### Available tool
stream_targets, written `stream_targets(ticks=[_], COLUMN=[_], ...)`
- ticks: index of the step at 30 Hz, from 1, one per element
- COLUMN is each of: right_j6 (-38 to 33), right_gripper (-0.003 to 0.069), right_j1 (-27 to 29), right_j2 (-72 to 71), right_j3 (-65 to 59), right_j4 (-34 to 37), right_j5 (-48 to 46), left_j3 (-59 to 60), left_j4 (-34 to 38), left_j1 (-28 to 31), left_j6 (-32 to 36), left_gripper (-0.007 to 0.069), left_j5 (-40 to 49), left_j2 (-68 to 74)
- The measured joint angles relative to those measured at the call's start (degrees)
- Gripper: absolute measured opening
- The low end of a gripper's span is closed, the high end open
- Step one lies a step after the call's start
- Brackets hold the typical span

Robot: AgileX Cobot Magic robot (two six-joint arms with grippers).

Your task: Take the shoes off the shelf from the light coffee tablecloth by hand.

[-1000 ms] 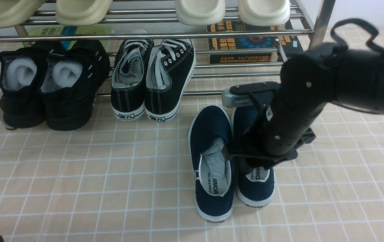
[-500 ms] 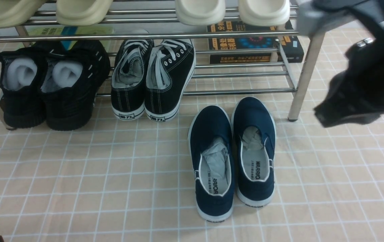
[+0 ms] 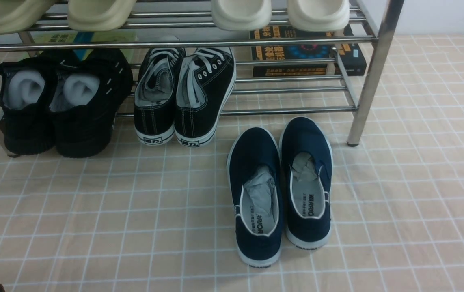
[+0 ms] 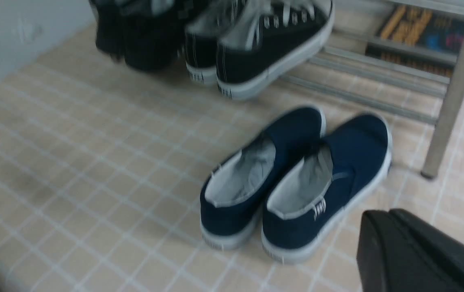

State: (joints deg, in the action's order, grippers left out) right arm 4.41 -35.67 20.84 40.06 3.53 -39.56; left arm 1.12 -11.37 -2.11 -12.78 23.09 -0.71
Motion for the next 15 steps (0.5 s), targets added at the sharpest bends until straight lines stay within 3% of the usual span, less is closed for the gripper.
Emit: stream_targets(ticks=[6,15], right_j6=[-0.3,-0.3], right_gripper=[-0.0009,-0.0001], right_j1=[0.0,0.0], right_j2=[-7.4,-7.5], right_j3=[-17.1,-20.4], right_j4=[0.0,-0.8], right_j5=[21.3,28.3], left_j3=[0.0,0.0], left_j4=[0.0,0.0], left_j1=[0.0,0.0], left_j6=[0.0,0.0], left_gripper=[0.024,0.024], left_j5=[0.0,0.0], left_j2=[0.0,0.0])
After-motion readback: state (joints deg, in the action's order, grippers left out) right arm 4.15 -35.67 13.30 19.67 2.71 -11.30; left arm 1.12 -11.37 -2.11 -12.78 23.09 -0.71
